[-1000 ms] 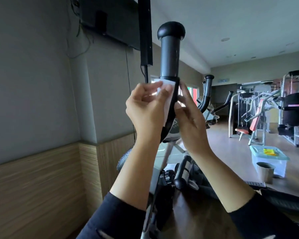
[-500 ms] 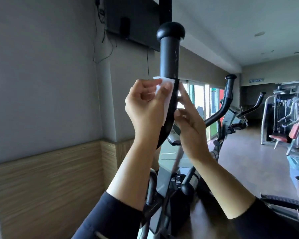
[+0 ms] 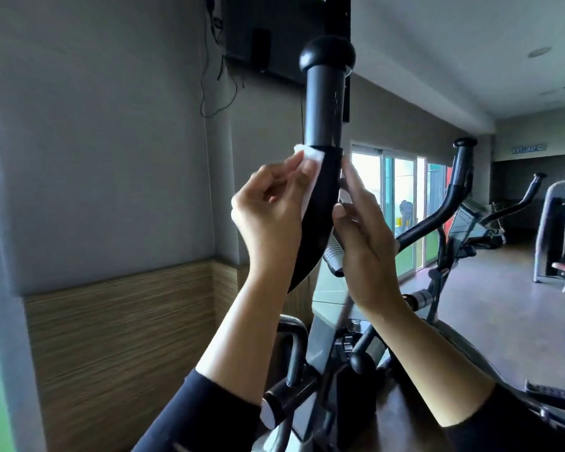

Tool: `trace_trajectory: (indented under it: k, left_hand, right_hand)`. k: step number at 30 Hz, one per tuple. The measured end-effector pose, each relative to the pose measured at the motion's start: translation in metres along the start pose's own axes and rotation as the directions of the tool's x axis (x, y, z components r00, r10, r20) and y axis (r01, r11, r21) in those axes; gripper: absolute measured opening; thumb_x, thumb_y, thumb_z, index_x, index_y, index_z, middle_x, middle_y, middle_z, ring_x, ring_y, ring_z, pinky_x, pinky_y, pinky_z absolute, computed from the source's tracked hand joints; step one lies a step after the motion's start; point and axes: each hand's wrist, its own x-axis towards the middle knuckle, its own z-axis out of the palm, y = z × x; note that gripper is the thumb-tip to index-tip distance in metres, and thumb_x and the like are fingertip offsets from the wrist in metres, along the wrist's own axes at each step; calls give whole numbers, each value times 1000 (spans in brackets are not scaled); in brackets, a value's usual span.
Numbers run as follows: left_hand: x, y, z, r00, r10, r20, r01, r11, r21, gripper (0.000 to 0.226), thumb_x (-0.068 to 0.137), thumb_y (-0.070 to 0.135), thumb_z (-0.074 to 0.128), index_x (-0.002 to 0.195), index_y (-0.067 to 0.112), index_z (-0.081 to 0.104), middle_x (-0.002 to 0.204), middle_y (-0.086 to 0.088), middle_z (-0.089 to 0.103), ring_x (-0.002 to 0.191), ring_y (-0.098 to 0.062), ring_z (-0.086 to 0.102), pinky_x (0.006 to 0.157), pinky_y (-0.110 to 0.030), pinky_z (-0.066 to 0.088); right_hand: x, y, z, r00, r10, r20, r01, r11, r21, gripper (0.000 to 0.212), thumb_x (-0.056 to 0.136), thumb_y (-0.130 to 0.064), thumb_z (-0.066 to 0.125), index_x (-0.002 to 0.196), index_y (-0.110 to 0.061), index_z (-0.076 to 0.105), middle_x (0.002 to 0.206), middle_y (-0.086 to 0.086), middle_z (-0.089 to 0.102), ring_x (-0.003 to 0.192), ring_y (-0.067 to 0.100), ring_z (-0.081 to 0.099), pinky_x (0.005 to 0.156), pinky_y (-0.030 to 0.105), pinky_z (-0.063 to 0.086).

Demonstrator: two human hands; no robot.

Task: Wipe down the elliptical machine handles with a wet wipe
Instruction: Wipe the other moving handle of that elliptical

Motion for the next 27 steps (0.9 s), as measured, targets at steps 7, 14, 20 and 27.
trace_trajectory:
  k: [7, 14, 20, 27]
  left_hand:
    - [-3, -7, -5, 992, -113, 47, 118, 985, -125, 16, 83, 13, 73, 98, 7, 75, 88, -8, 76, 87, -23, 72, 84, -37, 56]
    - [10, -14, -14, 954, -161, 252, 231, 931, -284, 23, 75, 18, 76, 92, 3, 73, 87, -10, 75, 83, -20, 68, 82, -38, 55]
    - [40, -6, -1, 925, -171, 339, 298, 881, -368, 9, 80, 13, 76, 84, 7, 72, 82, -20, 69, 77, -22, 62, 82, -46, 53]
    - [38, -30, -16, 863, -162, 479, 360, 862, -358, 7, 77, 17, 79, 83, 17, 76, 78, -5, 73, 74, -15, 63, 76, -37, 51]
  right_hand:
    - [11, -5, 5, 993, -111, -29, 105, 982, -157, 48, 101, -13, 45, 147, -18, 33, 141, -11, 45, 129, 11, 48, 106, 33, 41]
    - [8, -4, 12, 987, -132, -94, 106, 965, -240, 50, 100, -13, 46, 147, -21, 33, 136, -4, 54, 106, 4, 57, 87, 14, 44]
    - [5, -8, 23, 979, -133, -152, 91, 962, -256, 48, 98, 0, 44, 143, -14, 35, 139, -18, 42, 125, -14, 42, 95, 5, 36]
    - [0, -10, 30, 972, -89, -216, 17, 950, -313, 47, 98, -16, 43, 144, -26, 36, 149, -11, 40, 139, 2, 33, 116, 31, 29]
